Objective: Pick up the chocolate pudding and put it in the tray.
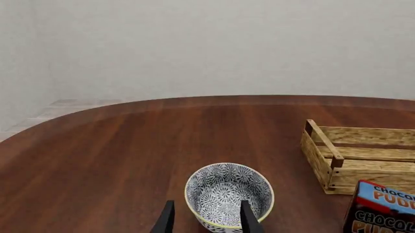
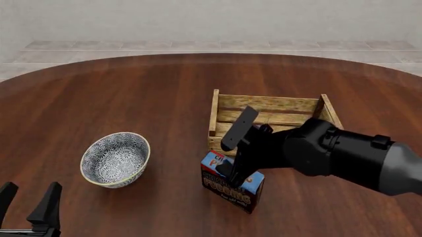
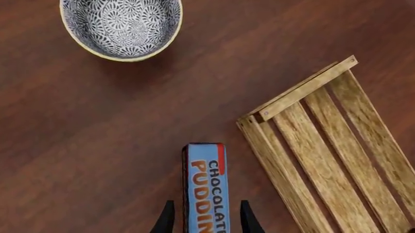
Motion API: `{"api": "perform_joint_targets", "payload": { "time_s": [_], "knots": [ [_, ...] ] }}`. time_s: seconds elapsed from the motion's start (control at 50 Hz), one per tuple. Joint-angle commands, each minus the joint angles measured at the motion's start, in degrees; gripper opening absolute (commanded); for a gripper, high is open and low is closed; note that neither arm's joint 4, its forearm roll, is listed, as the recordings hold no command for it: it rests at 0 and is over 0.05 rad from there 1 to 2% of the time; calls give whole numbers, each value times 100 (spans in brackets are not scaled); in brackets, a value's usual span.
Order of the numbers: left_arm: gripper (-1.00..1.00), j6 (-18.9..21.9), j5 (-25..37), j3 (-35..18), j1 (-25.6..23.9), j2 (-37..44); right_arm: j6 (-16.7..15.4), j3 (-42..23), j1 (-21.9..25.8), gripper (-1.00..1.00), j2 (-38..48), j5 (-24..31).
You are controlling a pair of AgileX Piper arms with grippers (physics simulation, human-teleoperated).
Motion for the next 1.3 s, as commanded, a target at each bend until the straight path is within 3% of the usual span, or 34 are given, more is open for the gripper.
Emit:
{"api": "perform_joint_targets", "payload": {
  "time_s": [0.02,0.76,1.3],
  "knots": [
    [100,0,0,0,0,0,81,76,-49,100,74,-117],
    [100,0,0,0,0,0,482,341,29,100,395,-586],
    [100,0,0,0,0,0,437,299,-207,100,596,-679]
  ]
}}
